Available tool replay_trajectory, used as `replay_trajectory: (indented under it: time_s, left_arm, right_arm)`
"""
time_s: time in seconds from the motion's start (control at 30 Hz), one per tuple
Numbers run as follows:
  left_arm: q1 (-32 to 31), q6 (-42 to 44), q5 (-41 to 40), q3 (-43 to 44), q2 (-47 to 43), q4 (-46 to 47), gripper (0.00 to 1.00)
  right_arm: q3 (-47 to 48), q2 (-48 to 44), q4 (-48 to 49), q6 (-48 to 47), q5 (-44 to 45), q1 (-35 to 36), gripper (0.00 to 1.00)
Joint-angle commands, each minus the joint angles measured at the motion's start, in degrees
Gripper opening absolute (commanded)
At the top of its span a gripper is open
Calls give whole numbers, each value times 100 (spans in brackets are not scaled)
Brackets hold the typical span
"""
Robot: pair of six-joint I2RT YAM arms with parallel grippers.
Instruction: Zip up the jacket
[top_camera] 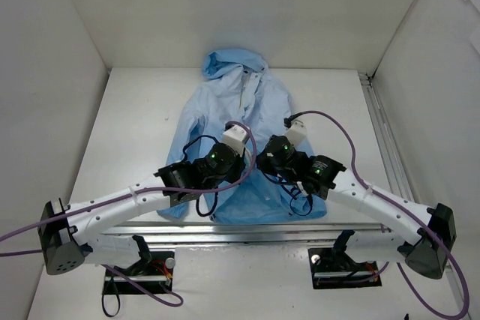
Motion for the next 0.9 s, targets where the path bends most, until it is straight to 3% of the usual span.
replay_trajectory:
  time_s: [0.0, 0.37, 0.87]
  left_arm:
    - [-51, 125, 284, 208, -44, 128, 0]
    - [-51, 344, 196, 462, 61, -223, 0]
    - [19, 530, 933, 164, 96, -258, 0]
  right_arm:
    - [329, -47, 332, 51, 81, 58, 0]
    - [408, 15, 270, -46, 46, 41, 0]
    - [812, 313, 235, -344, -156, 49, 0]
